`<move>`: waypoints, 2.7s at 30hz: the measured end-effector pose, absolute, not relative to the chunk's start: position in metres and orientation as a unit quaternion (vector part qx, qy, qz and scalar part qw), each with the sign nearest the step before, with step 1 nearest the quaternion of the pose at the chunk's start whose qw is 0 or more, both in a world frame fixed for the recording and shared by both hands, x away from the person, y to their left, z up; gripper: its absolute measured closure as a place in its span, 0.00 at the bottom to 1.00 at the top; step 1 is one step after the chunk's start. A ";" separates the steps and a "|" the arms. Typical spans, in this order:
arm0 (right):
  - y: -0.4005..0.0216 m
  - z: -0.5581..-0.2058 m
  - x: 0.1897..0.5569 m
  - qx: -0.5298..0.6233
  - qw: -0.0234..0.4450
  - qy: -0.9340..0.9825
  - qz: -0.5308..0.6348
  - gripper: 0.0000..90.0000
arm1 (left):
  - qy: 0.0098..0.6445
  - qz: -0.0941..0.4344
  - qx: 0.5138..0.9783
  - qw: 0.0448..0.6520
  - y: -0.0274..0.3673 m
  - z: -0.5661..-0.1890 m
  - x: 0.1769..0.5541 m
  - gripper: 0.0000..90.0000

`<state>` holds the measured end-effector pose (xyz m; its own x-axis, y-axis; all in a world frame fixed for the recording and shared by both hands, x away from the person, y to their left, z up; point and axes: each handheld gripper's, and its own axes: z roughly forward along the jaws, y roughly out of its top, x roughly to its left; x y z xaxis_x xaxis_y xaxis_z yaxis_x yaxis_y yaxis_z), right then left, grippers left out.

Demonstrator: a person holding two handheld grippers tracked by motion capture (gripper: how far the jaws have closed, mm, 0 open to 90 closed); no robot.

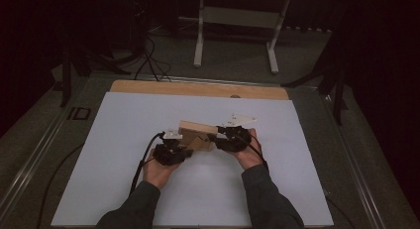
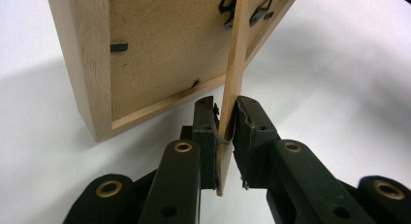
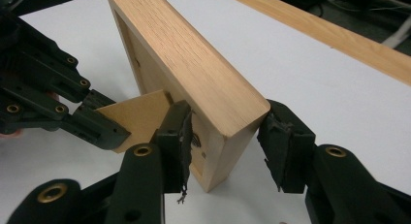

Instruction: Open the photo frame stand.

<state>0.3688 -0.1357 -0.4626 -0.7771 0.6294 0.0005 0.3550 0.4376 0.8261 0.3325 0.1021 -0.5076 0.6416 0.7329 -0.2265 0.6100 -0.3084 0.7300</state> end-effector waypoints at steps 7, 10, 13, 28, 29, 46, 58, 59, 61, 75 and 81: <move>-0.137 -0.461 0.373 0.304 0.182 0.831 0.429 0.61 | 0.405 0.082 0.800 0.435 0.097 -0.518 0.343 0.88; -0.138 -0.463 0.375 0.308 0.182 0.829 0.431 0.61 | 0.402 0.091 0.800 0.436 0.096 -0.520 0.344 0.86; -0.136 -0.463 0.374 0.306 0.177 0.828 0.435 0.60 | 0.401 0.109 0.806 0.422 0.094 -0.522 0.343 0.82; -0.132 -0.466 0.365 0.302 0.169 0.829 0.439 0.56 | 0.394 0.080 0.794 0.456 0.100 -0.518 0.333 0.61; -0.132 -0.466 0.364 0.301 0.167 0.829 0.440 0.56 | 0.396 0.077 0.792 0.459 0.100 -0.518 0.333 0.61; -0.136 -0.475 0.352 0.302 0.147 0.827 0.451 0.53 | 0.392 0.071 0.791 0.465 0.112 -0.514 0.323 0.60; -0.140 -0.478 0.344 0.304 0.155 0.824 0.452 0.48 | 0.385 0.091 0.789 0.470 0.126 -0.508 0.310 0.59; -0.140 -0.478 0.343 0.306 0.154 0.823 0.454 0.48 | 0.384 0.094 0.789 0.470 0.127 -0.507 0.308 0.58; -0.142 -0.478 0.343 0.309 0.154 0.821 0.455 0.47 | 0.384 0.099 0.787 0.472 0.129 -0.506 0.306 0.58; -0.149 -0.479 0.336 0.310 0.153 0.817 0.461 0.44 | 0.383 0.125 0.775 0.486 0.140 -0.493 0.295 0.58; -0.153 -0.480 0.334 0.313 0.151 0.816 0.461 0.43 | 0.385 0.134 0.766 0.496 0.144 -0.486 0.291 0.58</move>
